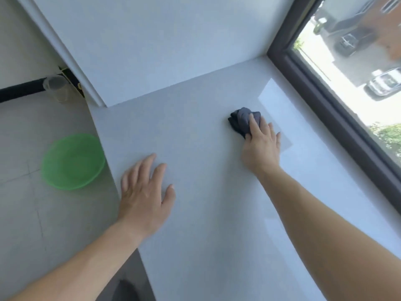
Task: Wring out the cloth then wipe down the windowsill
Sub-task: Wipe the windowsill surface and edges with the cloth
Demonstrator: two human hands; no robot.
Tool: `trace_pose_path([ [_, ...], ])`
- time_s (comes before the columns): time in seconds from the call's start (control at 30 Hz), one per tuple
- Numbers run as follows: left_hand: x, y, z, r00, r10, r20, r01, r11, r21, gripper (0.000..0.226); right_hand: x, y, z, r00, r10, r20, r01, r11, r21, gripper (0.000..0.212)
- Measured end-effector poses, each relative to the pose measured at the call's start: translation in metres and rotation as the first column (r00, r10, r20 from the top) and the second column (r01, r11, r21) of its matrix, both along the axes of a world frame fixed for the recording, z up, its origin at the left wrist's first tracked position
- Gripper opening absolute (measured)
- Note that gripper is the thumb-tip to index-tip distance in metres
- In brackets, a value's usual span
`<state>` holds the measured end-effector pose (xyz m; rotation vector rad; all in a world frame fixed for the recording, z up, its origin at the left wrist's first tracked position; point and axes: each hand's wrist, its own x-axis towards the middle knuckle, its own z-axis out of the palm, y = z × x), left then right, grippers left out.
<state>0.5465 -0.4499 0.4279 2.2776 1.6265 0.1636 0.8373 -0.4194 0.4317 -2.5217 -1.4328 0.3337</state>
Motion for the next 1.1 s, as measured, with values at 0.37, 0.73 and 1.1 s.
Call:
trace_pose_path([
  [0.37,0.113,0.131,-0.002,0.913,-0.408,0.014,0.405,0.91,0.092,0.065,0.015,0.01,-0.005,0.976,0.213,0.04,-0.215,0.975,0.06,0.061],
  [0.73,0.182,0.179,-0.015,0.725,-0.687,-0.046,0.689,0.723,0.053,0.075,0.088,0.041,-0.007,0.803,-0.596,-0.013,0.596,0.8,0.068,0.059],
  [1.1,0.187,0.184,-0.019,0.717,-0.69,-0.096,0.697,0.711,0.091,0.07,0.111,0.016,-0.019,0.938,-0.332,0.097,0.325,0.942,0.082,0.08],
])
